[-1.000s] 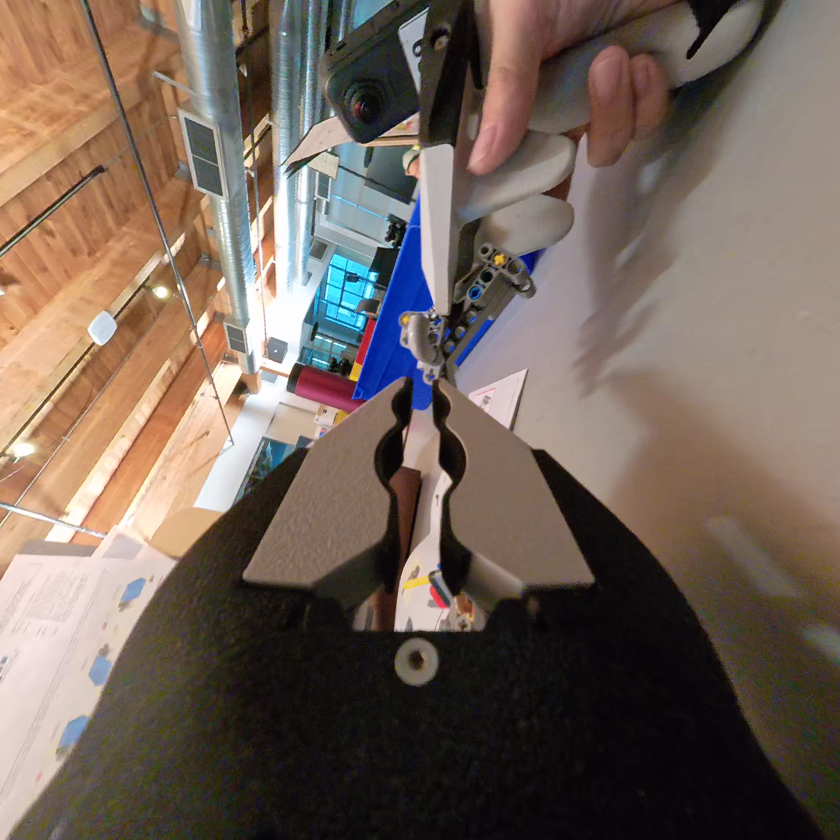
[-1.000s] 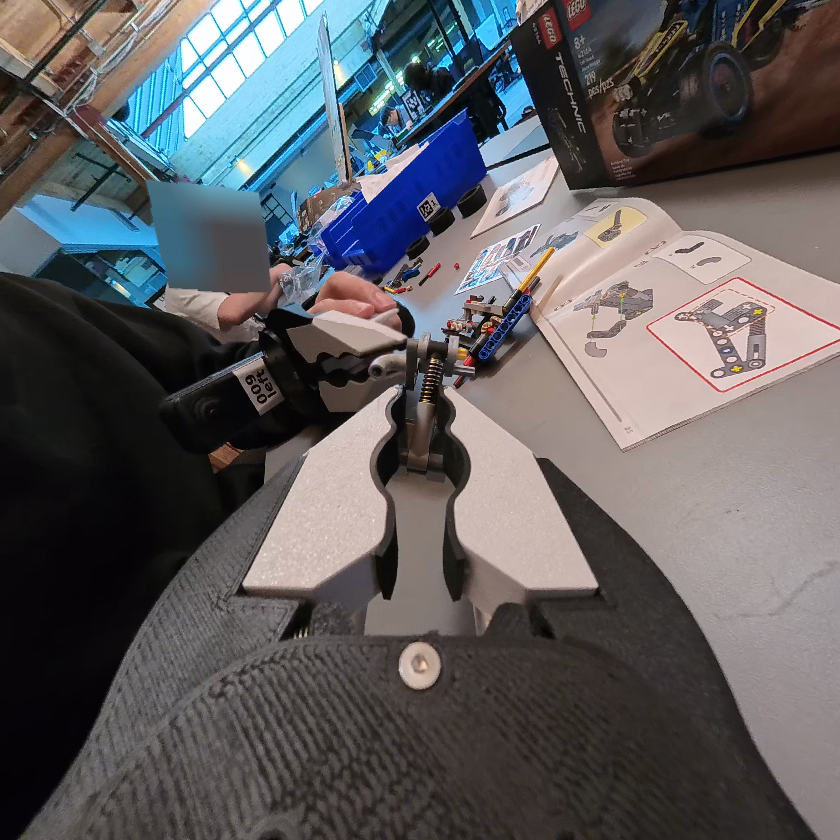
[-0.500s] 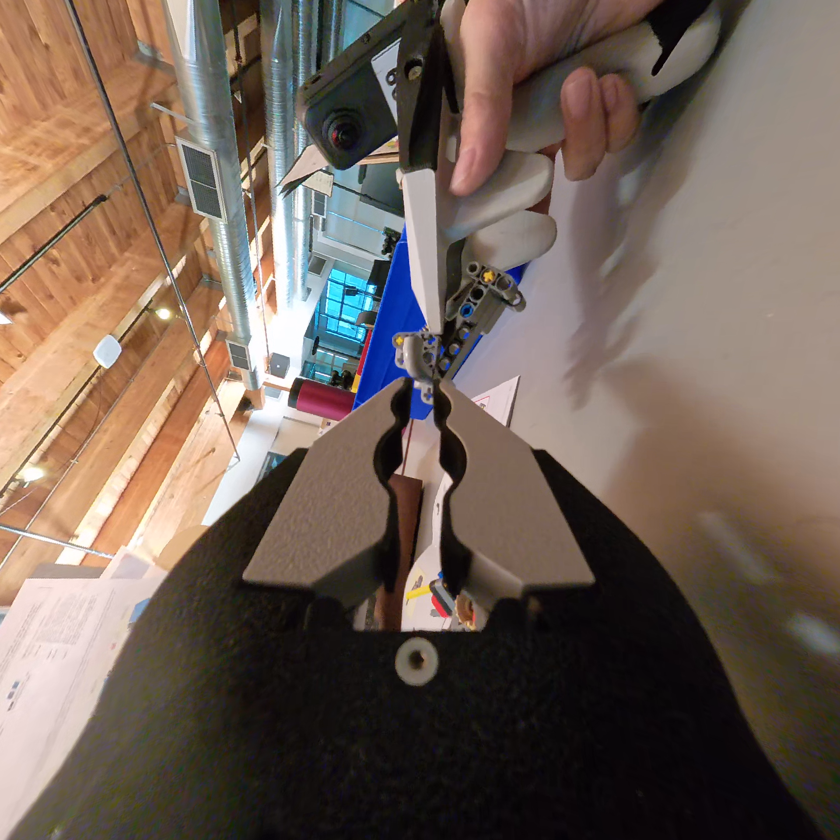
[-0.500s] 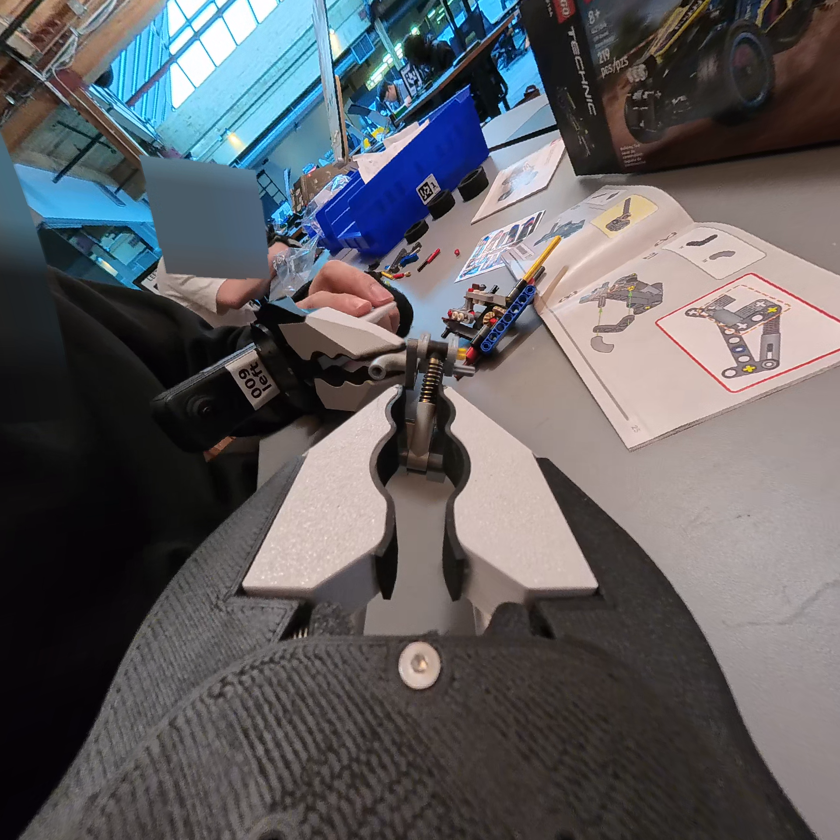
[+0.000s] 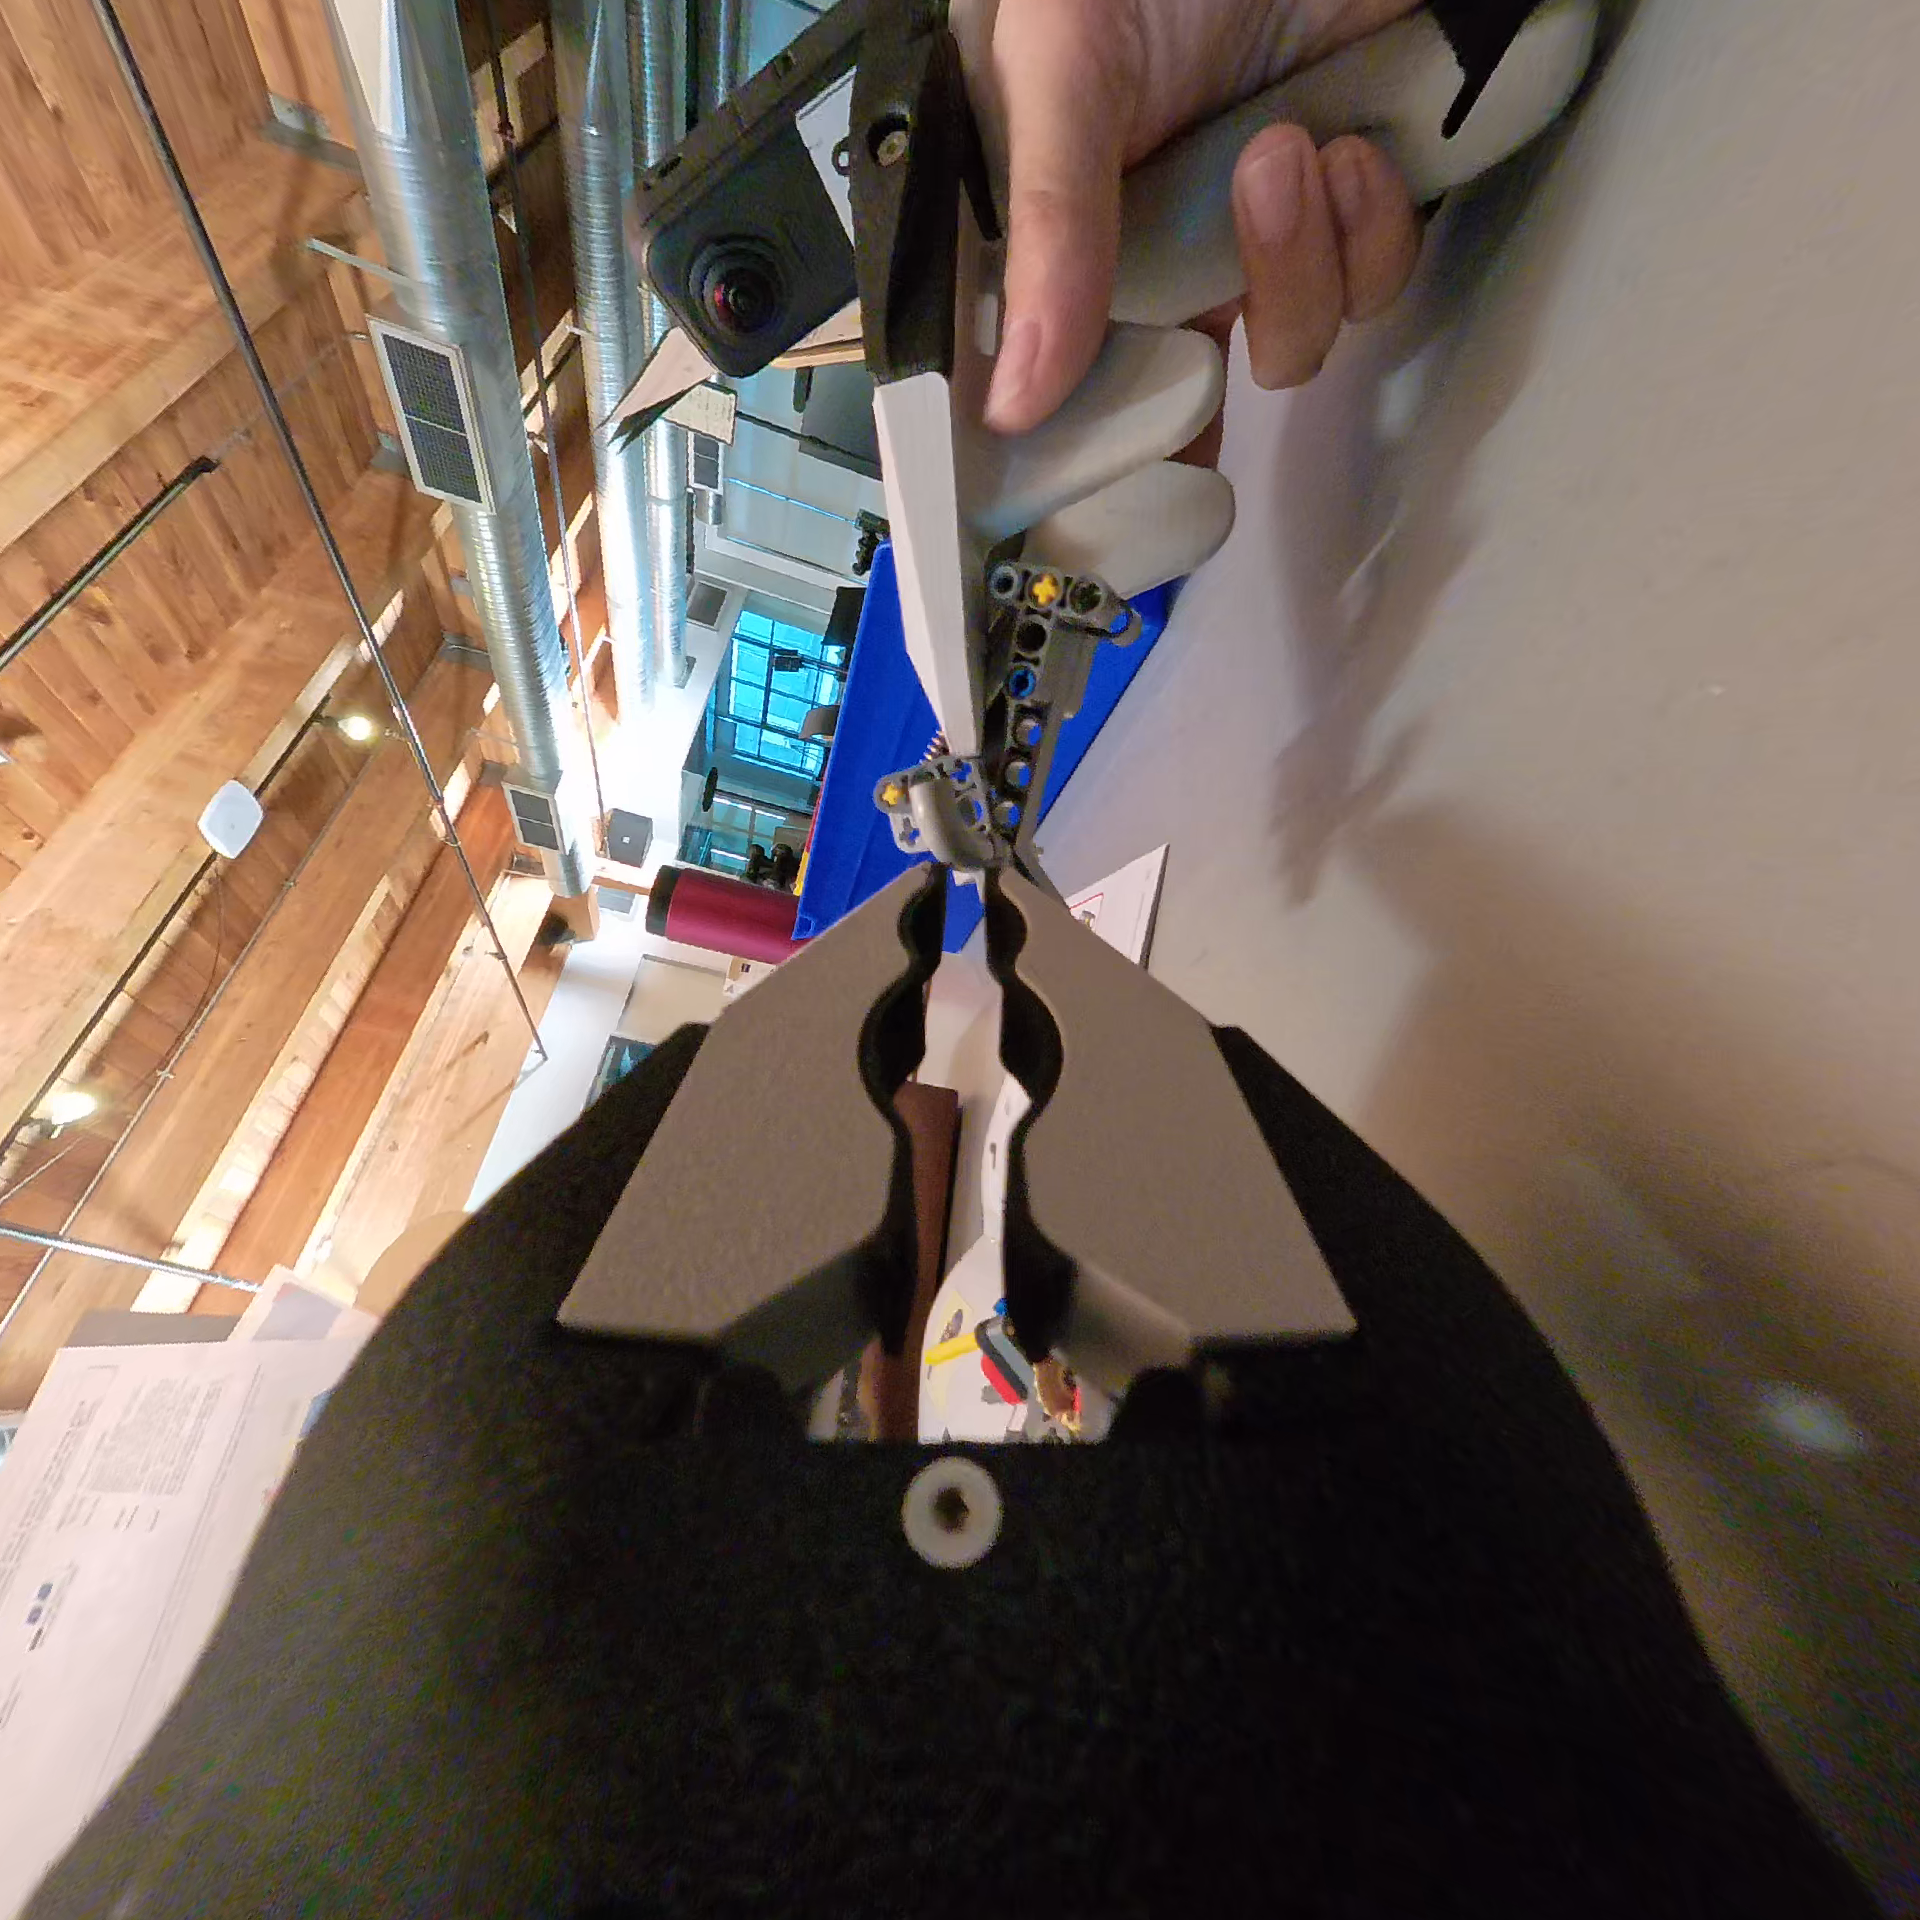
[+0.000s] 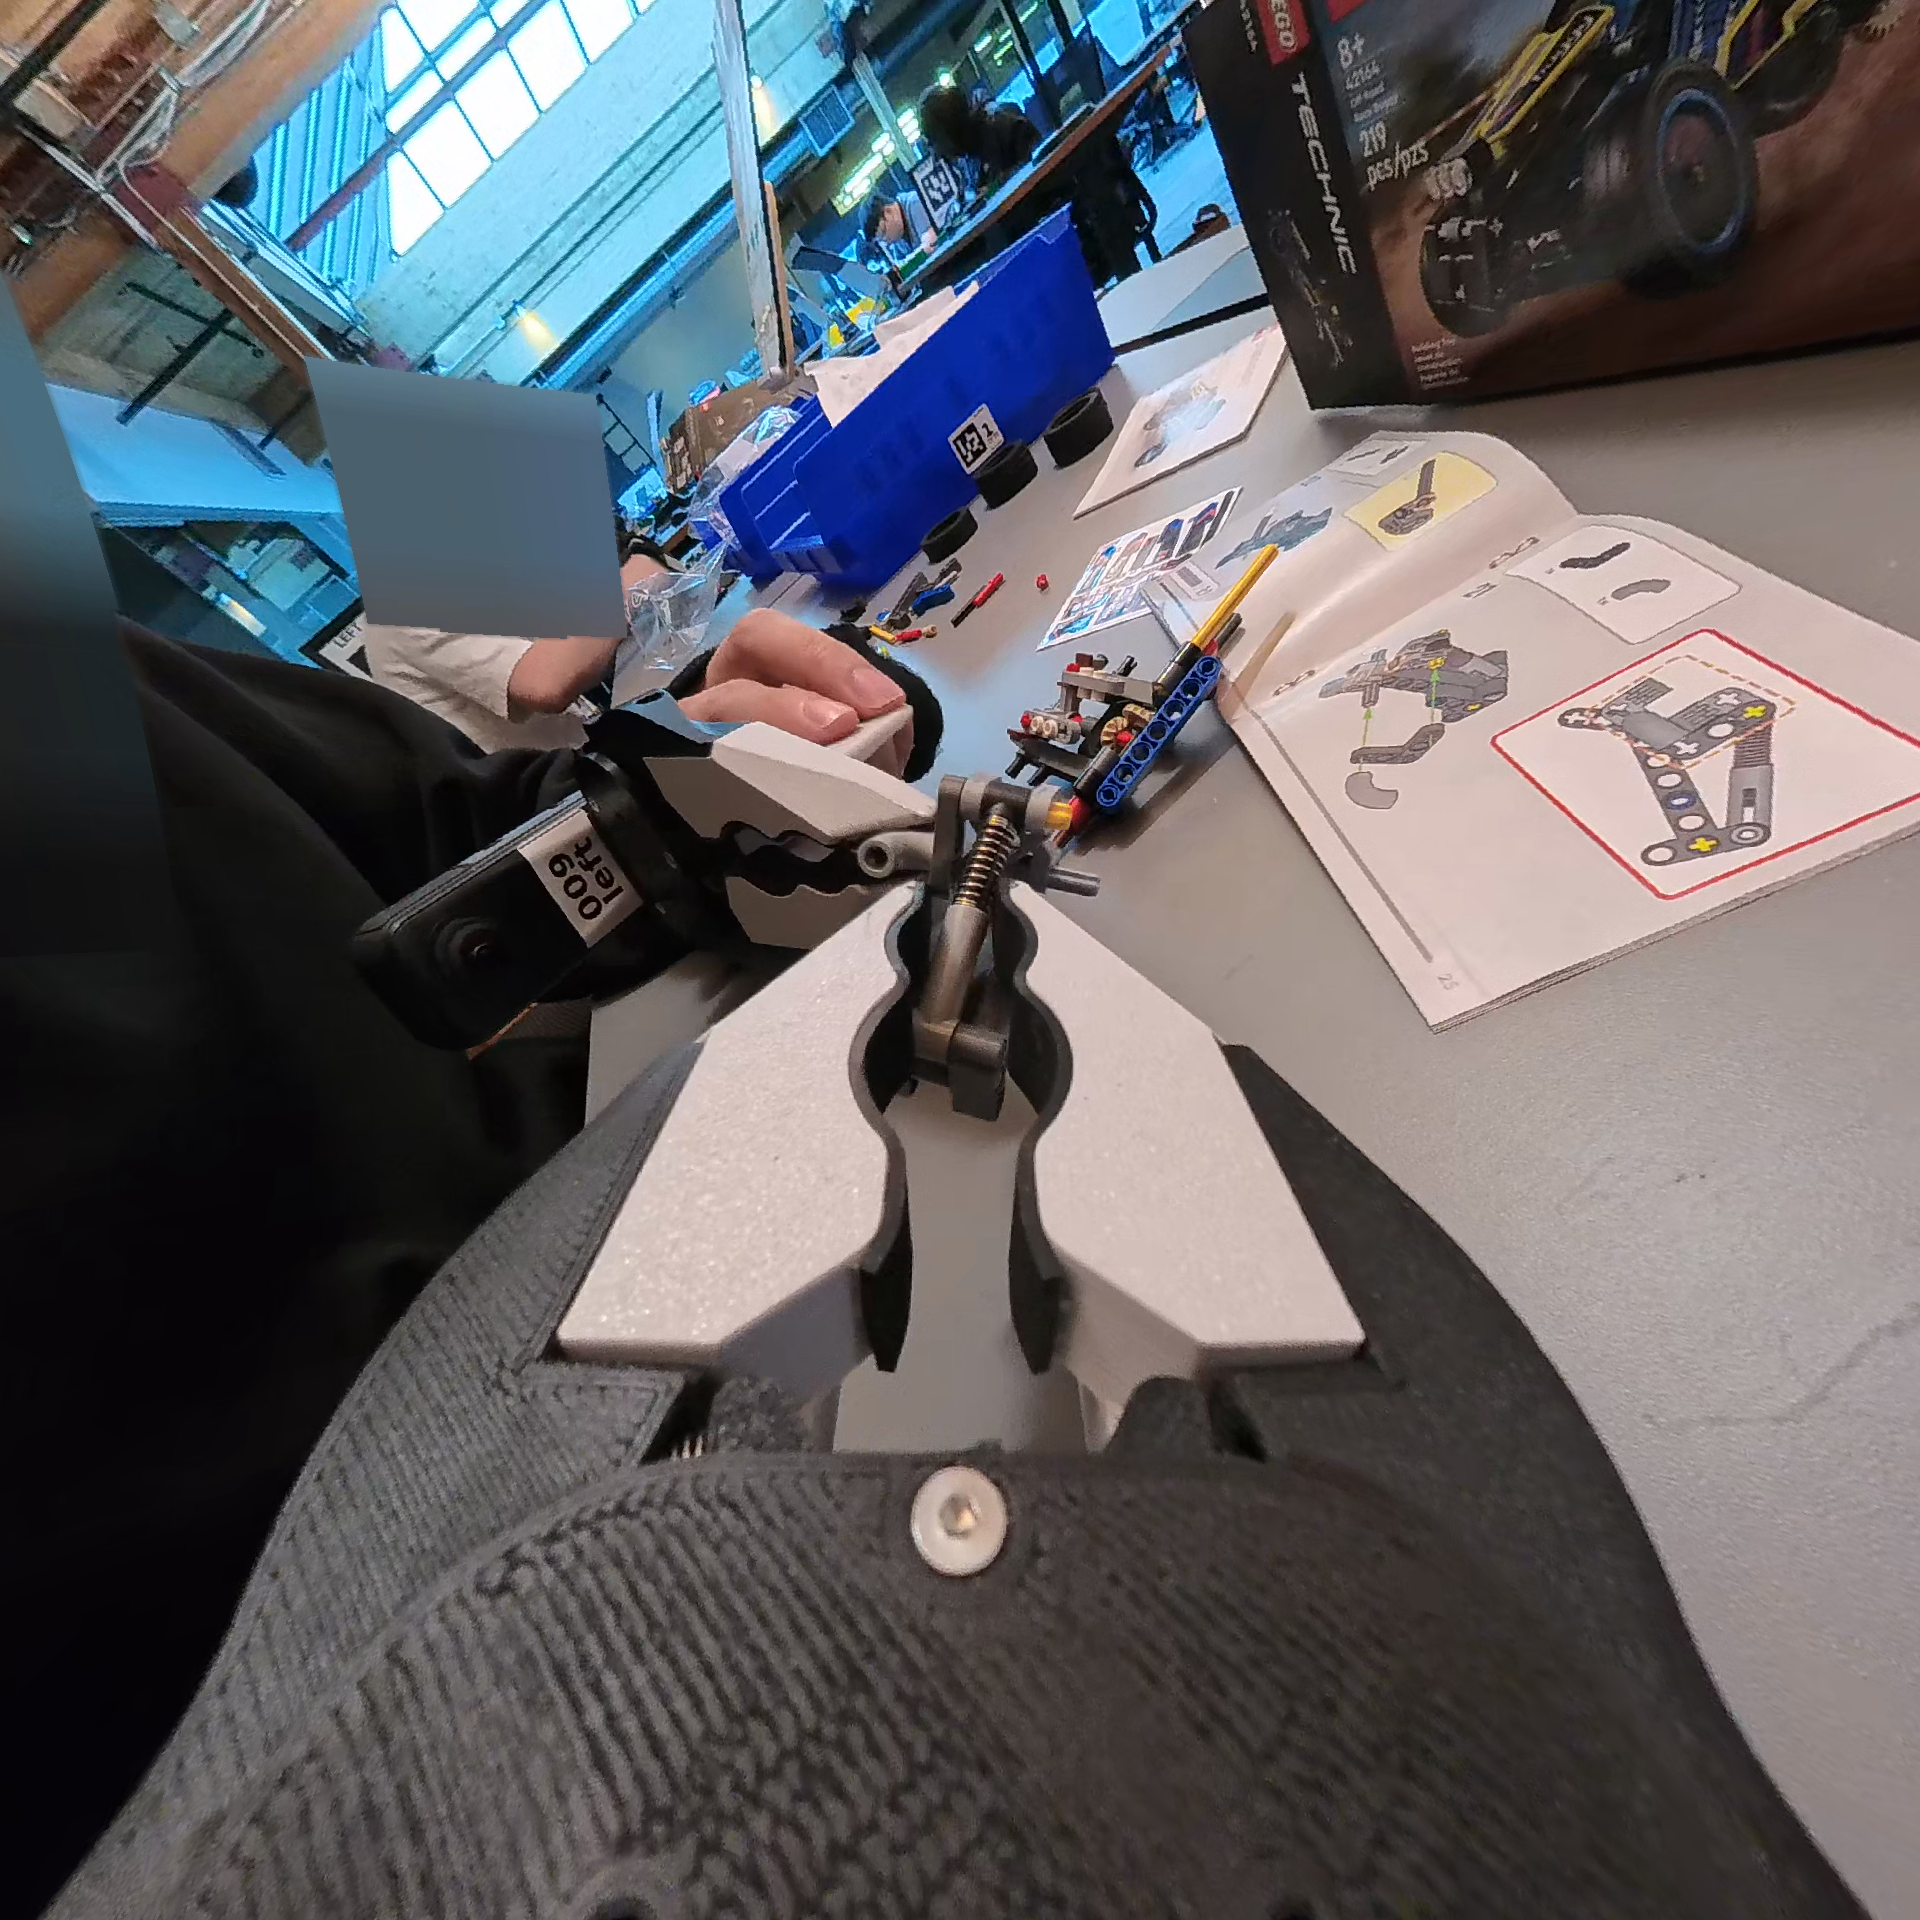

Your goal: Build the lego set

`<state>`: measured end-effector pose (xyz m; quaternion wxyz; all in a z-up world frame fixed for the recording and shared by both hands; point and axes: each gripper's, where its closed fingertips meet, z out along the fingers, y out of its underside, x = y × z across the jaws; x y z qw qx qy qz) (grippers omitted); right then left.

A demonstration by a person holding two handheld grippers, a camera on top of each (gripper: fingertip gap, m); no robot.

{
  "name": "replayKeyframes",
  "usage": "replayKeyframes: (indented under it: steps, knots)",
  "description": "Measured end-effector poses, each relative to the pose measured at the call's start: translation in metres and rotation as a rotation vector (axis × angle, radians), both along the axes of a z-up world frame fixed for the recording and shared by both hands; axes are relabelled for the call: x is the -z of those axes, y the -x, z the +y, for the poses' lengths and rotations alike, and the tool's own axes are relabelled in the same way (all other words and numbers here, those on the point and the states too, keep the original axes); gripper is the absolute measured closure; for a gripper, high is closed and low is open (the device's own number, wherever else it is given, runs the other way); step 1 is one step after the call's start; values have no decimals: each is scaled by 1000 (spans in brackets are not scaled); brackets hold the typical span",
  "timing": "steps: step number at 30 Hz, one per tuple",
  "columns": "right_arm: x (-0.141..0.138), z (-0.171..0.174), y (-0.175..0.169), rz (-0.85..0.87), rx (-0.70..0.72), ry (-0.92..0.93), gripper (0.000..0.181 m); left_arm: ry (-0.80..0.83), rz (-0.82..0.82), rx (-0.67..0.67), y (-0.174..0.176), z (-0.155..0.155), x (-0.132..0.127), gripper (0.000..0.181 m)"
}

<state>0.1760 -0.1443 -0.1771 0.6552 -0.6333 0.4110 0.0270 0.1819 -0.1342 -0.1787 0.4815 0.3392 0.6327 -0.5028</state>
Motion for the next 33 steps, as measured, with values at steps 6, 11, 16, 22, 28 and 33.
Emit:
replayKeyframes:
  steps: [6, 11, 16, 22, 28, 33]
  knots:
    - [0, 0, 0, -1, 2, -1, 172, 0, -7, -3, 0, 0, 0, 178]
    - [-1, -1, 0, -7, 12, 0, 173, -13, 14, 6, 0, -1, 3, 173]
    - [0, -1, -1, -12, 21, 16, 173, -12, 8, 6, 0, -1, 2, 173]
    - [12, -5, -7, -47, 86, 202, 172, -32, 11, 9, 1, -1, 5, 169]
    - [37, -7, -12, -32, 117, 446, 173, -43, 87, 79, 1, 6, -3, 167]
    - [42, -5, -9, -12, 97, 468, 174, -172, 344, -30, -44, 12, -7, 168]
